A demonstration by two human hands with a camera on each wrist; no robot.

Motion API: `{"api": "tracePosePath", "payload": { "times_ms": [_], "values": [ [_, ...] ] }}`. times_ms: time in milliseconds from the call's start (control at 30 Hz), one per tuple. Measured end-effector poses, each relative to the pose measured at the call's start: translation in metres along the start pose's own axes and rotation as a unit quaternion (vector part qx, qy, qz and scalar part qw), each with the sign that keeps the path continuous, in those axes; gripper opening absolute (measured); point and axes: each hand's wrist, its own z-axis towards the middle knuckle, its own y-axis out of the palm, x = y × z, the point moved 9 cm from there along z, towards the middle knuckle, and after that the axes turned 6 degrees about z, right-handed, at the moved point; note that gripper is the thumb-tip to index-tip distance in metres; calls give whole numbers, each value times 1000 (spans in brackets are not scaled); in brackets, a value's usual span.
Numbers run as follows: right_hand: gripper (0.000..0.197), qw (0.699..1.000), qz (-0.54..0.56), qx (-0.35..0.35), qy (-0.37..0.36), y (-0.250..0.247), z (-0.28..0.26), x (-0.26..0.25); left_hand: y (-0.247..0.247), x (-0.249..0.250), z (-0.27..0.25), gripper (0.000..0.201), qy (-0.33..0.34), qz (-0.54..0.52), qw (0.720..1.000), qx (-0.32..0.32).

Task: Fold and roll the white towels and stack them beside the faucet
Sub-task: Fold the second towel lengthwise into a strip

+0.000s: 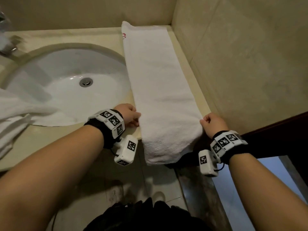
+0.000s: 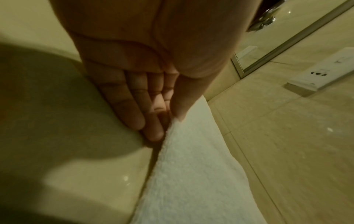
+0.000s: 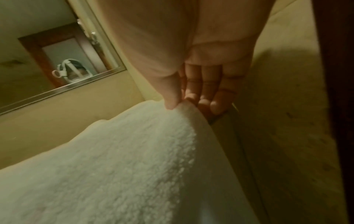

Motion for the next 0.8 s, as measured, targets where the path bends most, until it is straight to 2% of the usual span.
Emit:
{"api": "tracePosePath", "payload": {
  "times_ms": [200, 267, 367, 467, 533, 600, 700, 800],
  "values": [
    [10, 996, -70, -44, -14, 0, 9, -11, -3, 1, -1, 29, 2, 63, 996, 57],
    [16, 995, -86, -54, -18, -1, 12, -16, -3, 2, 0, 27, -3, 76, 995, 65],
    [13, 997, -45, -39, -48, -9, 17, -32, -5, 2, -1, 24, -12, 78, 995, 64],
    [7, 992, -8, -47, -115, -15, 26, -69, -19, 13, 1, 18, 6, 121, 990, 71],
    [8, 984, -1, -58, -166, -17, 34, -102, -40, 30, 5, 9, 28, 197, 975, 99],
    [13, 976, 7, -64, -207, -17, 48, -137, -66, 51, 15, 18, 50, 270, 953, 126],
    [18, 970, 16, -70, -234, -16, 80, -183, -99, 88, 39, 28, 99, 309, 935, 142],
    [23, 964, 1, -77, -254, -14, 121, -223, -123, 127, 79, 37, 156, 388, 897, 139]
  ]
}}
